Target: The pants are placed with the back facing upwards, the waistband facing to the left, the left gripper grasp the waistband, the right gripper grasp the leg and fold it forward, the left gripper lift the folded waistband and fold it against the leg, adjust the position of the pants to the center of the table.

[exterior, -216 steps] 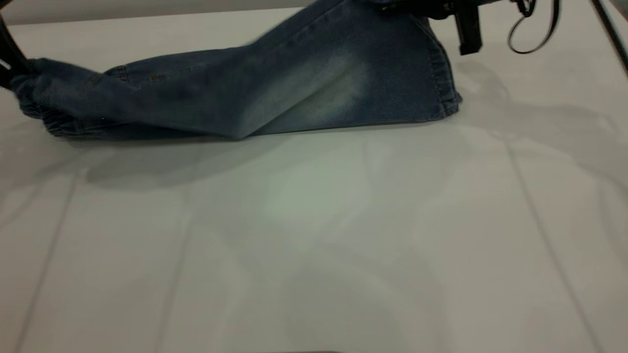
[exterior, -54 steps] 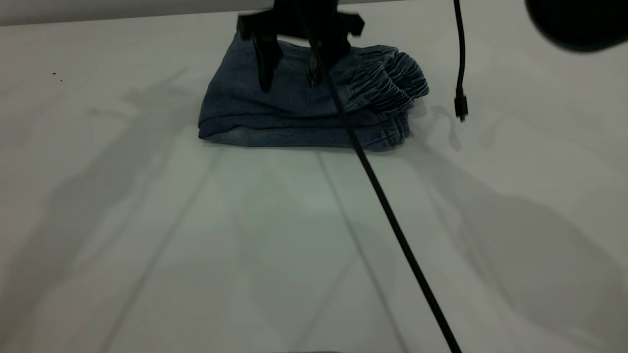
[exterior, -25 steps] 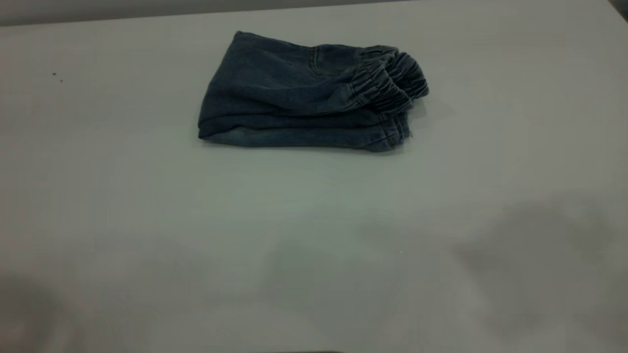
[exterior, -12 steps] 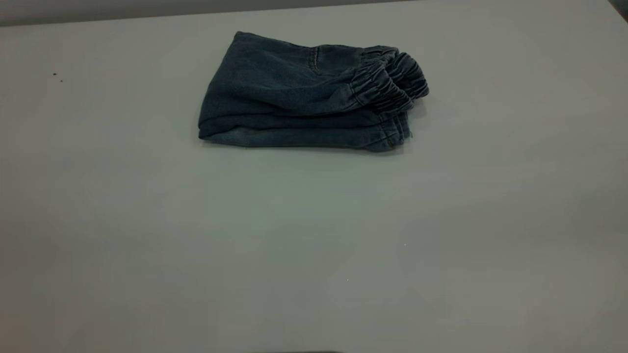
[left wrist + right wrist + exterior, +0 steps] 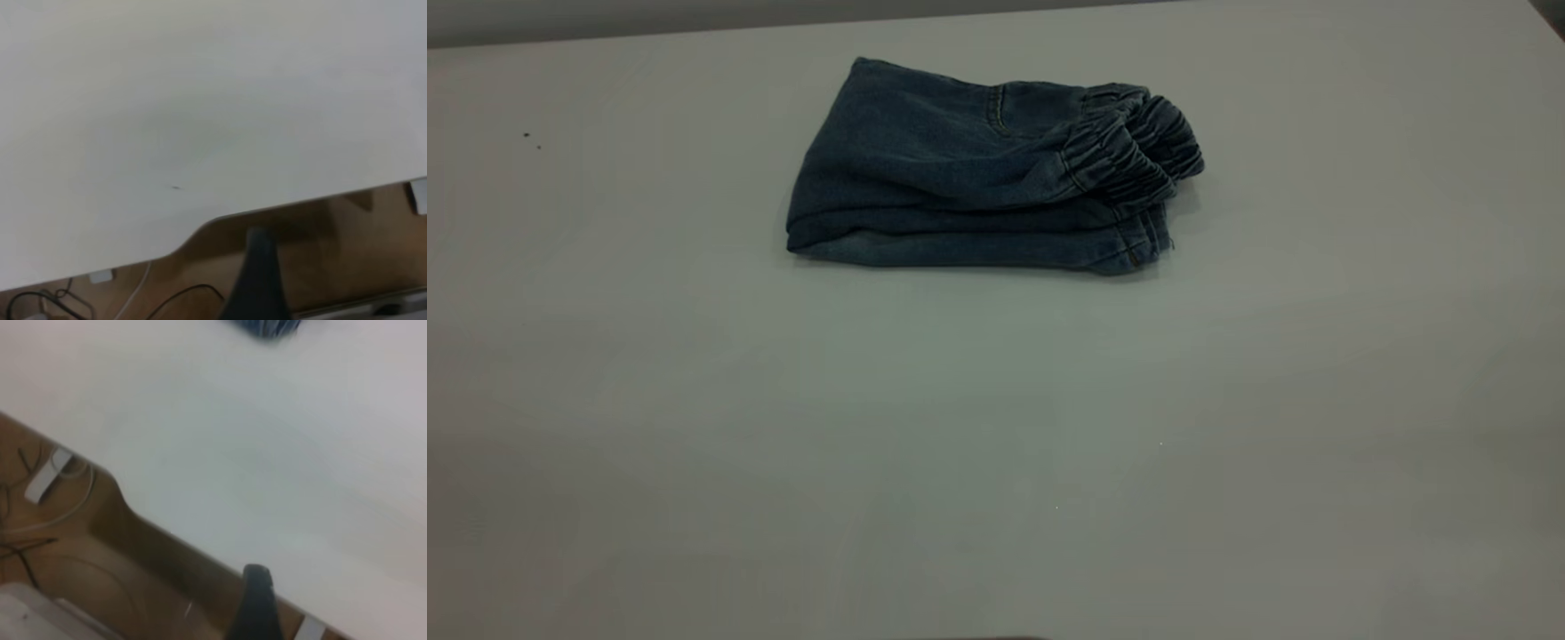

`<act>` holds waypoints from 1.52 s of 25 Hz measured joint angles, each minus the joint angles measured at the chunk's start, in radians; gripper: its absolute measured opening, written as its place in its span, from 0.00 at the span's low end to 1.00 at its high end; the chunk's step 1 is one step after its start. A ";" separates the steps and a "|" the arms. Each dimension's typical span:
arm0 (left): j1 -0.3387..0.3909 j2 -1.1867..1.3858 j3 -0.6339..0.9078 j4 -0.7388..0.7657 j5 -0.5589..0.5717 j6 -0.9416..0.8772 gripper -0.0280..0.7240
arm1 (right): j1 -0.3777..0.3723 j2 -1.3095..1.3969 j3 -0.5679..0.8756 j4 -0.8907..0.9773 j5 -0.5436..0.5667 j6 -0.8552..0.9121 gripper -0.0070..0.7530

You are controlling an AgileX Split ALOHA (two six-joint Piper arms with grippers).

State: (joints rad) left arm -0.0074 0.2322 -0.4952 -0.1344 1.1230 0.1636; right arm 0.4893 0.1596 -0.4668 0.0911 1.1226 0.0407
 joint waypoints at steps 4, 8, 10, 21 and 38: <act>0.000 -0.003 0.000 0.021 0.000 -0.006 0.77 | 0.000 -0.032 0.000 -0.001 0.001 0.001 0.68; 0.000 -0.003 0.000 0.024 0.000 -0.008 0.77 | 0.000 -0.035 0.000 -0.001 0.002 0.001 0.68; 0.000 -0.003 0.000 0.024 0.000 -0.008 0.77 | 0.000 -0.037 0.000 -0.001 0.002 0.001 0.68; 0.029 -0.110 0.000 0.024 0.001 -0.009 0.77 | -0.421 -0.169 0.000 0.012 0.008 0.001 0.68; 0.031 -0.251 -0.001 0.024 0.018 -0.009 0.77 | -0.433 -0.171 0.000 0.025 0.009 -0.001 0.68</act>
State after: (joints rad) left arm 0.0231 -0.0185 -0.4963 -0.1109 1.1413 0.1549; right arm 0.0568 -0.0111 -0.4668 0.1159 1.1316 0.0397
